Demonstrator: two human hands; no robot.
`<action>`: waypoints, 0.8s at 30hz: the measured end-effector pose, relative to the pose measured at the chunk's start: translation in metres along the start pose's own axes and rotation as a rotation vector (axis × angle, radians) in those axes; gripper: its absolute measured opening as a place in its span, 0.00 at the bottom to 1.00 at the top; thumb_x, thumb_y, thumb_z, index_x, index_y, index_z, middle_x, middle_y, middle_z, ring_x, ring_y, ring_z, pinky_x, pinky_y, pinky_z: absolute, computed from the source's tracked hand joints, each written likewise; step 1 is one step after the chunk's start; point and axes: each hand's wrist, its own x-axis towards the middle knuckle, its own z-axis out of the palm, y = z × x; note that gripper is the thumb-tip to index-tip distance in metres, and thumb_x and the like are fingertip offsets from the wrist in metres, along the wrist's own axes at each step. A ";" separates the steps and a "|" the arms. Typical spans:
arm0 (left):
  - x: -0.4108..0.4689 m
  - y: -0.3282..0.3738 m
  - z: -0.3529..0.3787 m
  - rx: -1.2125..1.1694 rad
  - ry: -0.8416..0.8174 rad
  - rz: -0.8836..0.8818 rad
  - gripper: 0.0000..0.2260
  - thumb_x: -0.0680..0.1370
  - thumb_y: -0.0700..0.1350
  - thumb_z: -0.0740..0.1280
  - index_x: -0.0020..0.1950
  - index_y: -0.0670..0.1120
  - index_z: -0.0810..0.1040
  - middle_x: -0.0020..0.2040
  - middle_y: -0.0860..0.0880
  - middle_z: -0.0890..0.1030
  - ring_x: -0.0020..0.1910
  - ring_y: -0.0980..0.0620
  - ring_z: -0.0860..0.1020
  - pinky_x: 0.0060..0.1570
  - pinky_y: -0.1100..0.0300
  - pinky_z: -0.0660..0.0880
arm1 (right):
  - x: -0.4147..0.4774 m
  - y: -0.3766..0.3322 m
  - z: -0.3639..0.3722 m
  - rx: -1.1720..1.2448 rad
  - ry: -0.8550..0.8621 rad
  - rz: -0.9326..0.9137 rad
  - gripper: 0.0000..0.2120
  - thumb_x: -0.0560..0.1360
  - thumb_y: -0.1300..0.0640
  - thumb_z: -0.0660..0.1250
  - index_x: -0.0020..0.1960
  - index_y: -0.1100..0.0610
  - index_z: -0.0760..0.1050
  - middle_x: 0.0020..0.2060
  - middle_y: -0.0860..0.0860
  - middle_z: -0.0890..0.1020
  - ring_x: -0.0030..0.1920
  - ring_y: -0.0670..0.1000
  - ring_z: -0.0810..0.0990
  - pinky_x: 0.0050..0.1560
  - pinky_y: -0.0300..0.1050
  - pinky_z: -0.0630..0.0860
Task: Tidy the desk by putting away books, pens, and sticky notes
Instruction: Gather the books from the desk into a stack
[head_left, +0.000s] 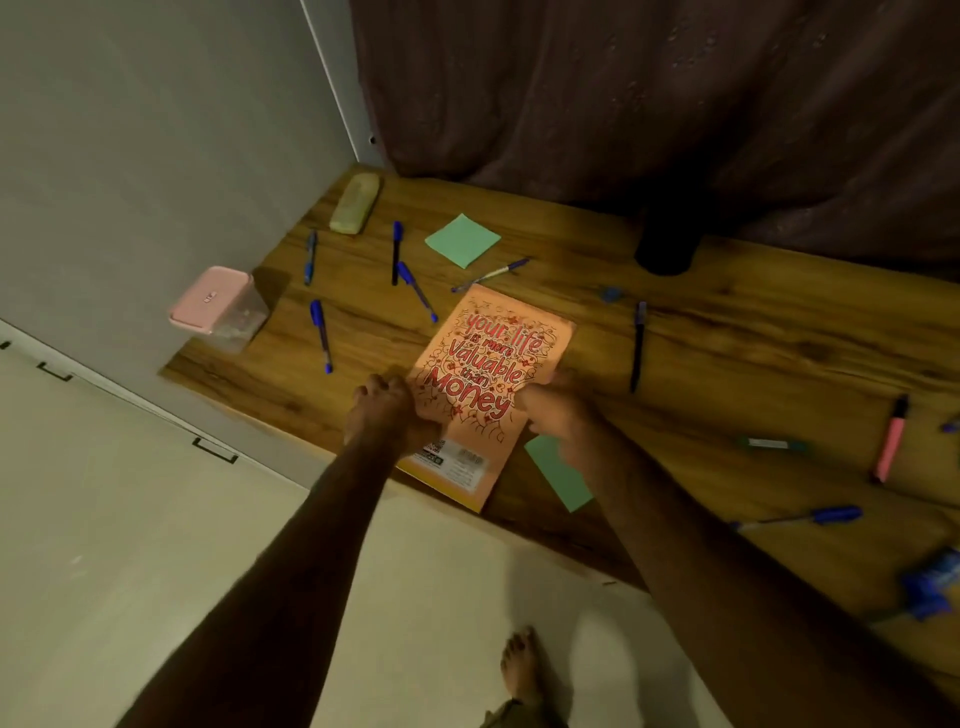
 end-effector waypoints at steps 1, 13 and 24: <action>0.003 0.000 -0.001 0.007 0.000 0.015 0.41 0.69 0.59 0.74 0.74 0.42 0.60 0.67 0.40 0.69 0.68 0.40 0.65 0.68 0.47 0.64 | 0.001 -0.001 0.000 0.046 -0.022 0.049 0.04 0.74 0.62 0.66 0.48 0.57 0.77 0.47 0.52 0.82 0.48 0.52 0.81 0.54 0.52 0.81; 0.001 -0.005 0.005 -0.252 -0.015 -0.123 0.34 0.71 0.51 0.74 0.73 0.44 0.64 0.67 0.38 0.68 0.69 0.36 0.63 0.68 0.42 0.65 | 0.003 -0.001 -0.006 0.172 -0.099 0.186 0.01 0.74 0.59 0.67 0.44 0.55 0.75 0.47 0.52 0.78 0.40 0.48 0.69 0.37 0.42 0.67; -0.003 0.012 -0.001 -0.740 -0.042 -0.160 0.27 0.64 0.68 0.71 0.54 0.51 0.78 0.48 0.48 0.84 0.45 0.45 0.84 0.43 0.46 0.83 | -0.007 0.013 -0.013 0.322 -0.246 0.011 0.13 0.77 0.59 0.68 0.61 0.51 0.76 0.54 0.52 0.85 0.53 0.56 0.82 0.42 0.50 0.77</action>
